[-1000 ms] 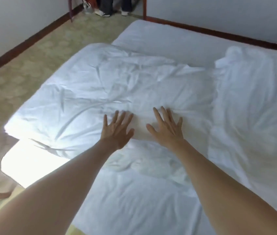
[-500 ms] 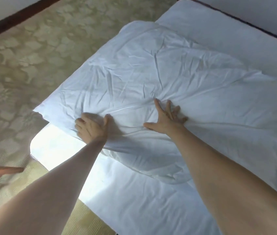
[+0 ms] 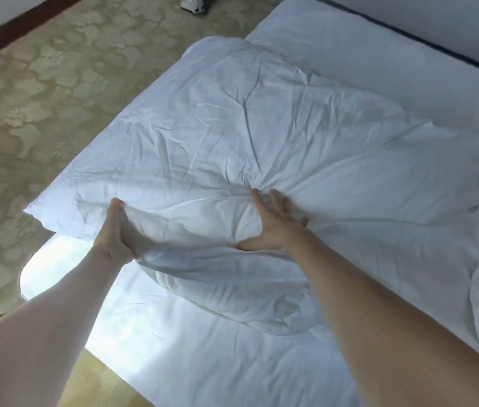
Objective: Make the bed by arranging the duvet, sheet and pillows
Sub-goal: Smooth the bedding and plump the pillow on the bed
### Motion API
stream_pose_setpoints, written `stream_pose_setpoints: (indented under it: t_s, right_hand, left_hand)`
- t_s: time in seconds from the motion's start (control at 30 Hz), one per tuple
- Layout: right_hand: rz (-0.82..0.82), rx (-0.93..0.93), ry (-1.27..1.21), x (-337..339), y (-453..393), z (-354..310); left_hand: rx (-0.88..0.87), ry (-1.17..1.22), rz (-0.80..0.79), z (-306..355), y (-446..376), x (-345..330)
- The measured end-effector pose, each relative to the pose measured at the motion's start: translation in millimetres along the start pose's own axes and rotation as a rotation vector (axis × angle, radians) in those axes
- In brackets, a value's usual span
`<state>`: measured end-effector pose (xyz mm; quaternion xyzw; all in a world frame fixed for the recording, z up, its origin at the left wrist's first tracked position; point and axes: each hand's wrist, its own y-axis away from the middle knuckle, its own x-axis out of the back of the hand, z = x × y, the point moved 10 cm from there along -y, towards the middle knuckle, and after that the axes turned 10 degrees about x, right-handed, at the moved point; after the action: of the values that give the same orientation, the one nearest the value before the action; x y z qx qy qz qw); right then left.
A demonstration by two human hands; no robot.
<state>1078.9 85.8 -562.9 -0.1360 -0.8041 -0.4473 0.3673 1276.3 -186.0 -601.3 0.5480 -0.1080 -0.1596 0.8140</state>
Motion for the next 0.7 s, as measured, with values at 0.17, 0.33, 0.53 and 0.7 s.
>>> stream_pose_setpoints:
  t_s: [0.17, 0.33, 0.53, 0.7]
  right_hand:
    - [-0.011, 0.076, -0.152, 21, 18, 17]
    - [0.466, 0.192, -0.567, 81, 48, 25]
    - [0.794, 0.173, -1.097, 158, 164, 78]
    - [0.986, 0.036, -1.624, 168, 264, 194]
  left_hand:
    - [-0.050, 0.011, -0.081, 1, 24, -19]
    - [-0.375, -0.228, -0.246, 44, 111, -94]
    - [-0.821, -0.591, -0.276, 51, 247, -228]
    - [-1.424, -1.663, -0.409, -120, 368, -352]
